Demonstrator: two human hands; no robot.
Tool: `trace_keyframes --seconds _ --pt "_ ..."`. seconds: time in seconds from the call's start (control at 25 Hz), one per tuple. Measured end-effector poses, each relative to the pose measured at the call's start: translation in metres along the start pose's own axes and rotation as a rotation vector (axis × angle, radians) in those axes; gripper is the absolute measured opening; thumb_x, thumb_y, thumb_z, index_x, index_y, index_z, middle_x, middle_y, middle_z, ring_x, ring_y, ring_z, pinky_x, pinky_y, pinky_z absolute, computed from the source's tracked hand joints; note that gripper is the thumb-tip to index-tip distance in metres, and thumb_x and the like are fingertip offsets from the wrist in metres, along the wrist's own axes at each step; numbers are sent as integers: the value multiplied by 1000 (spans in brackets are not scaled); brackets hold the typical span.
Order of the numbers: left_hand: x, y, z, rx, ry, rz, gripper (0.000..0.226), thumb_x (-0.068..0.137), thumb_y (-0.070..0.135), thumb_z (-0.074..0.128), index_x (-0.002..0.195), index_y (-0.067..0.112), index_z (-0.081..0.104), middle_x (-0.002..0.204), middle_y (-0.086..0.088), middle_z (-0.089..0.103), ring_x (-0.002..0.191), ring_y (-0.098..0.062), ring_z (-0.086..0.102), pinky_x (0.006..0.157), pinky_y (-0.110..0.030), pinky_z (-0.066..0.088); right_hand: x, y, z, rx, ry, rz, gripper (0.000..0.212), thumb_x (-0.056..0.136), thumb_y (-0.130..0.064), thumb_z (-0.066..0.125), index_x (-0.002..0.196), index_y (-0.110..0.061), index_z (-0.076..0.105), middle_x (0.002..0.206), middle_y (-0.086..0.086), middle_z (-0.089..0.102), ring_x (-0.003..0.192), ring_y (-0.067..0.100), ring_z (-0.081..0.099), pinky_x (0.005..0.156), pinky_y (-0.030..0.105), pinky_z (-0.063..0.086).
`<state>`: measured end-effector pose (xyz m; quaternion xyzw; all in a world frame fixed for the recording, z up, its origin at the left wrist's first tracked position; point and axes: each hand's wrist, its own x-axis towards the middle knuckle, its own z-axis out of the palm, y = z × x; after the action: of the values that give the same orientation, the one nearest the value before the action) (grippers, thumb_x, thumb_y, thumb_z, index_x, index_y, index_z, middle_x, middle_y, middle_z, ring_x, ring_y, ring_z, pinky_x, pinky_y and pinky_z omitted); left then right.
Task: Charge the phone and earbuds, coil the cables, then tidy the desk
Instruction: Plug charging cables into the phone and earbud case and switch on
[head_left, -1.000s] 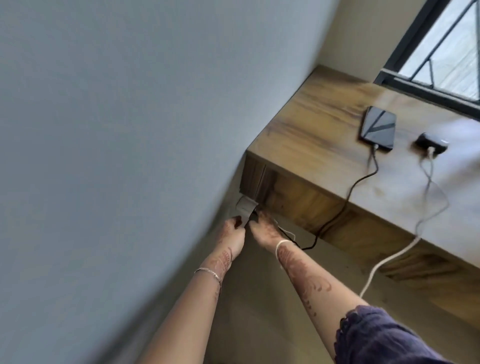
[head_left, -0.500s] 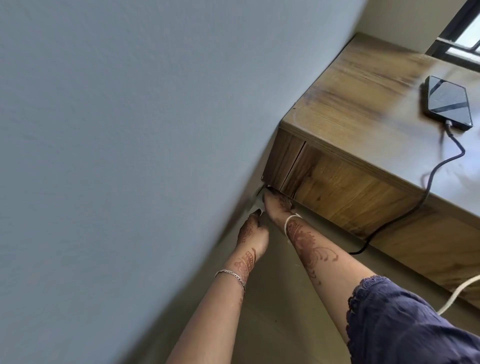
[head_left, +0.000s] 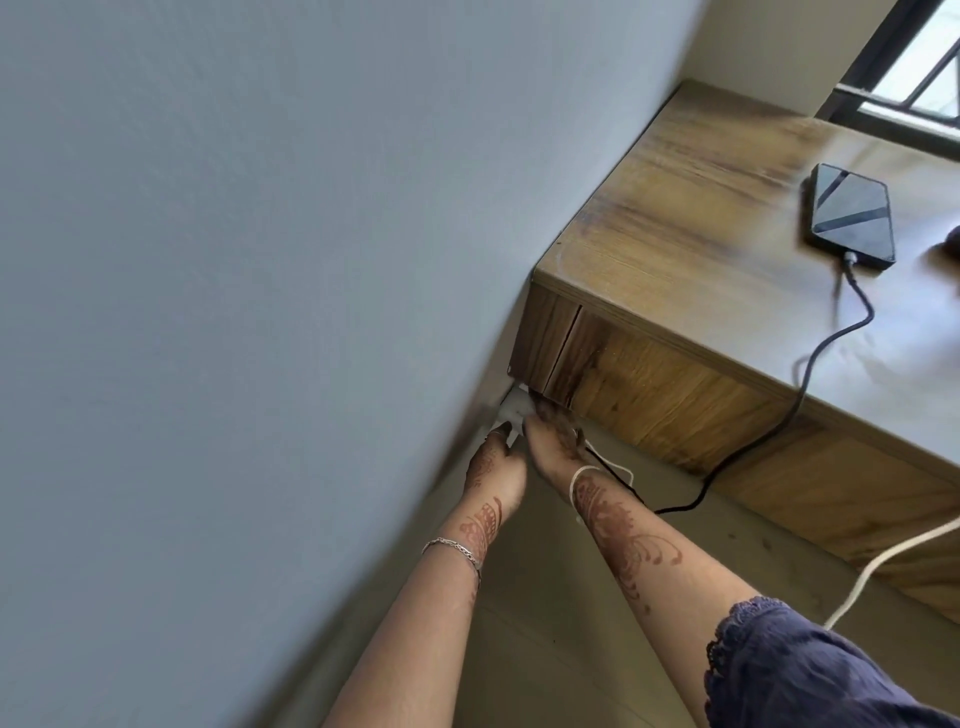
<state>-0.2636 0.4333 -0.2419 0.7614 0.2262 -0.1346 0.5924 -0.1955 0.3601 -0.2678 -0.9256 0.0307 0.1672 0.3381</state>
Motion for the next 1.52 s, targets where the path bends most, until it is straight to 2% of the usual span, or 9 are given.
trace_keyframes --seconds 0.08,0.2,0.4,0.48,0.64,0.92,1.16,1.36,1.52 --pt "-13 11 -4 34 9 -11 54 95 14 37 149 18 29 153 -6 34 141 -22 33 111 -27 26 -23 8 -7 35 -33 -72 56 97 -15 35 151 -18 24 160 5 20 147 20 17 121 39 11" --pt "-40 30 -13 54 15 -43 55 94 10 37 147 22 32 151 -6 38 138 -23 37 111 -29 28 -61 13 -23 58 -139 -65 56 99 -21 32 153 -20 16 162 1 13 148 16 13 120 29 9" --pt "-97 72 -31 29 64 4 50 93 11 40 143 19 39 148 -2 43 135 -20 41 115 -34 30 -123 -10 -68 96 -97 -93 57 96 -21 36 152 -22 23 158 1 25 145 17 23 113 21 15" --pt "-118 89 -39 18 75 48 51 93 9 42 143 17 41 146 0 46 134 -16 43 114 -28 30 -145 -24 -89 135 -70 -115 58 94 -19 37 151 -26 25 157 -3 30 144 16 27 110 18 15" --pt "-145 125 -46 -16 68 147 51 92 5 44 142 13 43 142 -1 50 130 -12 47 96 -12 30 -177 -47 -130 256 42 -87 58 93 -20 36 149 -36 28 154 -8 34 141 16 32 113 26 21" --pt "-156 189 -34 61 26 323 46 91 10 48 137 16 49 138 2 55 125 -13 51 100 -19 35 -189 -55 -203 291 244 -82 52 97 -24 36 147 -34 32 154 -2 35 142 20 30 116 31 19" --pt "-152 232 12 72 -81 394 47 93 10 48 140 15 45 141 -1 51 128 -16 49 110 -30 38 -181 -43 -254 344 354 -85 51 97 -24 38 147 -32 32 153 2 36 142 21 31 119 36 20" --pt "-129 256 54 66 -123 414 48 92 7 49 140 15 45 141 -1 51 130 -13 47 110 -27 36 -155 -19 -292 357 437 -54 51 96 -22 41 146 -24 36 151 0 39 139 22 34 117 35 21" --pt "-96 275 91 60 -126 380 48 91 7 48 139 12 46 140 -1 52 128 -12 48 107 -22 34 -115 9 -320 328 425 -32 54 94 -17 43 147 -22 34 150 1 39 138 21 35 118 36 22"
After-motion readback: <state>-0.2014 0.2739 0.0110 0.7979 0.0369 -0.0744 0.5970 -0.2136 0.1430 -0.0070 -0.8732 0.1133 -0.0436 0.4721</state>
